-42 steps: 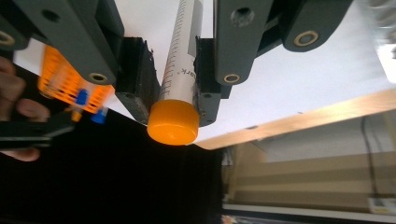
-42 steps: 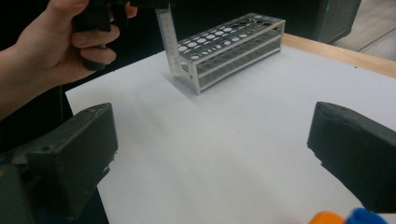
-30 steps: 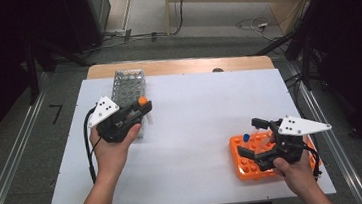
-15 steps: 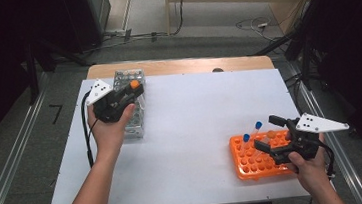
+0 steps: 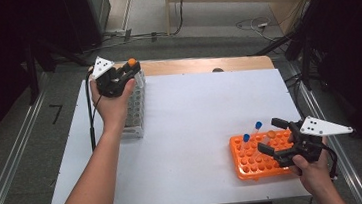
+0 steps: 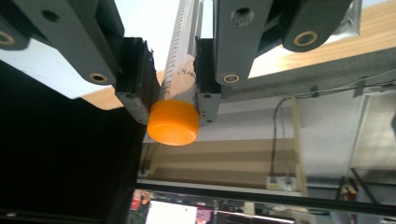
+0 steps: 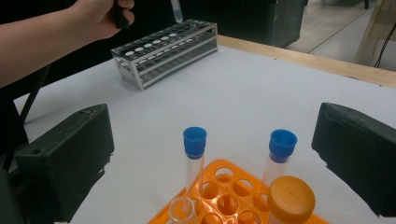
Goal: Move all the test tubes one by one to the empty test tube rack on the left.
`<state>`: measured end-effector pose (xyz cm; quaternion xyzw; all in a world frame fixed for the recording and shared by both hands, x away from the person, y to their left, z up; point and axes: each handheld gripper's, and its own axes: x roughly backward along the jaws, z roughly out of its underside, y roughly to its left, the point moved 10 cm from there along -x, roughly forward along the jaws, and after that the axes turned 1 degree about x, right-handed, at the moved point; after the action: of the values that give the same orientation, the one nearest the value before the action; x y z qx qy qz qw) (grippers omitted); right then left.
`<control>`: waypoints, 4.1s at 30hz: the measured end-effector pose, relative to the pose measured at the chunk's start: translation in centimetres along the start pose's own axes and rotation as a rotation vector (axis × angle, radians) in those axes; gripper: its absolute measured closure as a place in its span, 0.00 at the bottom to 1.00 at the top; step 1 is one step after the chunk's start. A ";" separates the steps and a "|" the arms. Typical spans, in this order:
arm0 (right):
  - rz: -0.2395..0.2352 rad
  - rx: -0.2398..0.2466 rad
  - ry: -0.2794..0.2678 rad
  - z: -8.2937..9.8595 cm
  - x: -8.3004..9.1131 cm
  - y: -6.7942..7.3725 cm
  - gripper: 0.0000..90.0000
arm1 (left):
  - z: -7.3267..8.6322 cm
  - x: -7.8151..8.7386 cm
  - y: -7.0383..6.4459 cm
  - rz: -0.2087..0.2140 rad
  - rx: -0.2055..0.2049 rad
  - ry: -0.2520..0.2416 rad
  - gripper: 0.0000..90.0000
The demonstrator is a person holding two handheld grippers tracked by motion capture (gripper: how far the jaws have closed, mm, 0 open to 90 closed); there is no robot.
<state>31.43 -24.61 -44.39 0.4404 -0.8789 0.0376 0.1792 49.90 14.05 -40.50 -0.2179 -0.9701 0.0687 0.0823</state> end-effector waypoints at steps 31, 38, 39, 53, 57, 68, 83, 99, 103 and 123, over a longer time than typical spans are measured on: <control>-0.004 0.003 -0.005 0.3 0.0 -0.2 0.00 | 0.9 -7.4 5.9 -0.162 0.051 -0.004 0.80; -0.008 -0.002 -0.008 0.4 0.0 -0.2 0.00 | 0.5 -7.4 6.0 -0.157 0.034 -0.028 0.80; -0.008 -0.004 -0.007 0.4 0.0 -0.2 0.00 | 0.6 -7.6 6.0 -0.153 0.037 -0.019 0.80; -0.005 -0.003 -0.008 0.5 0.0 -0.3 0.00 | 2.8 -8.4 5.9 -0.168 0.019 0.098 0.79; -0.003 -0.004 -0.009 0.5 0.0 -0.4 0.00 | 3.2 -8.3 6.0 -0.174 0.037 0.136 0.79; 0.003 -0.006 -0.007 0.6 -0.1 -0.5 0.00 | 3.8 -8.0 6.1 -0.215 -0.026 0.209 0.79; 0.004 -0.010 -0.010 0.4 0.0 -0.6 0.00 | 3.8 -6.8 4.7 -0.126 0.103 0.236 0.29; 0.016 -0.029 -0.006 0.8 0.5 -1.7 0.00 | 2.9 -0.7 -1.0 0.101 0.109 0.159 0.00; 0.020 -0.036 0.001 1.0 0.5 -2.1 0.00 | 3.3 1.4 -2.5 0.131 0.086 0.147 0.00; 0.029 -0.052 0.020 2.2 0.2 -3.5 0.05 | 7.1 10.0 -7.8 0.175 0.040 0.124 0.00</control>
<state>33.46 -27.33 -46.70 0.4227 -0.8839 0.0219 0.1988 36.38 10.71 -44.84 -0.3040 -0.9388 0.0816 0.1401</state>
